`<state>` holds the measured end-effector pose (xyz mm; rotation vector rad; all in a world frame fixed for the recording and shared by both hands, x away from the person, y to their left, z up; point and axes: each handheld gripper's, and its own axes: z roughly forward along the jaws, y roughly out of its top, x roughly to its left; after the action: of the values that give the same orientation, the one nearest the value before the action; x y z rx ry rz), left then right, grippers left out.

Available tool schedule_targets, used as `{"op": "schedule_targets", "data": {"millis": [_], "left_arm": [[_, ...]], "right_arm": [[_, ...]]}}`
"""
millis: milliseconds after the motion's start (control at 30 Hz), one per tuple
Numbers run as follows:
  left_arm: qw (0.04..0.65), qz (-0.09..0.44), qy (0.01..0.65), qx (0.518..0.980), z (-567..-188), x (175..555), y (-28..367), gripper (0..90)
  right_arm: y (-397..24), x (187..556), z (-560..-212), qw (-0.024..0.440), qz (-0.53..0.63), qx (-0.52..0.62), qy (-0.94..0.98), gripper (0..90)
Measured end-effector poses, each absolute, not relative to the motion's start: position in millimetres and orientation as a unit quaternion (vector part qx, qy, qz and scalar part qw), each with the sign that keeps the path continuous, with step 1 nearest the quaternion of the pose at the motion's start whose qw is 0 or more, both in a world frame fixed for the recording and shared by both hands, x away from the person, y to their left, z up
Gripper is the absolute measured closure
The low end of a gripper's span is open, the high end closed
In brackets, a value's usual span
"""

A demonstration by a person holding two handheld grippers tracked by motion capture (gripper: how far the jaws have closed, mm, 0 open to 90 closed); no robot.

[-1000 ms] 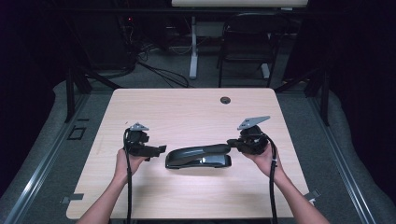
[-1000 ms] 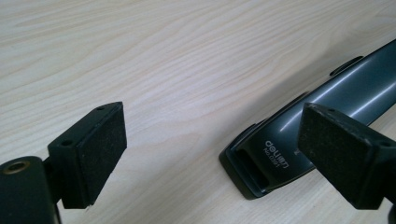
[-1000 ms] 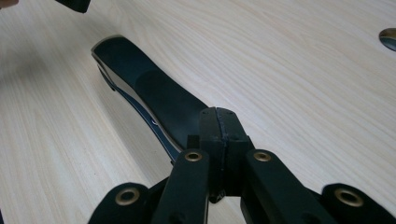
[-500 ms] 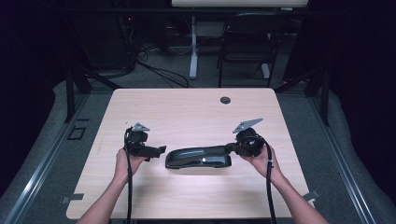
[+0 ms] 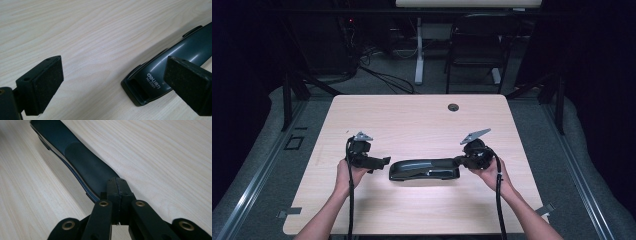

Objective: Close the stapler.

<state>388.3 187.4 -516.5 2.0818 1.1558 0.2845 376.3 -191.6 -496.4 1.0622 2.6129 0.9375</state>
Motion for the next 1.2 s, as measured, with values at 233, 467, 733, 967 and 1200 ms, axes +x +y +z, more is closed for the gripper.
{"op": "schedule_targets", "data": {"millis": [233,467,733,967,1200], "left_arm": [[0.359,0.107,0.446,0.813,-516,388,188,2.9],[0.360,0.109,0.446,0.812,-517,388,187,2.8],[0.360,0.105,0.446,0.813,-518,389,187,2.4],[0.359,0.105,0.445,0.814,-517,388,187,2.4],[0.354,0.101,0.439,0.819,-516,388,187,2.3]], "right_arm": [[-192,376,-497,0.085,0.315,0.356,0.876,90.0],[-192,376,-499,0.087,0.309,0.354,0.878,90.0],[-194,376,-496,0.085,0.318,0.346,0.879,90.0],[-195,373,-480,0.095,0.344,0.336,0.871,88.3],[-191,371,-476,0.104,0.345,0.333,0.871,83.8]]}}
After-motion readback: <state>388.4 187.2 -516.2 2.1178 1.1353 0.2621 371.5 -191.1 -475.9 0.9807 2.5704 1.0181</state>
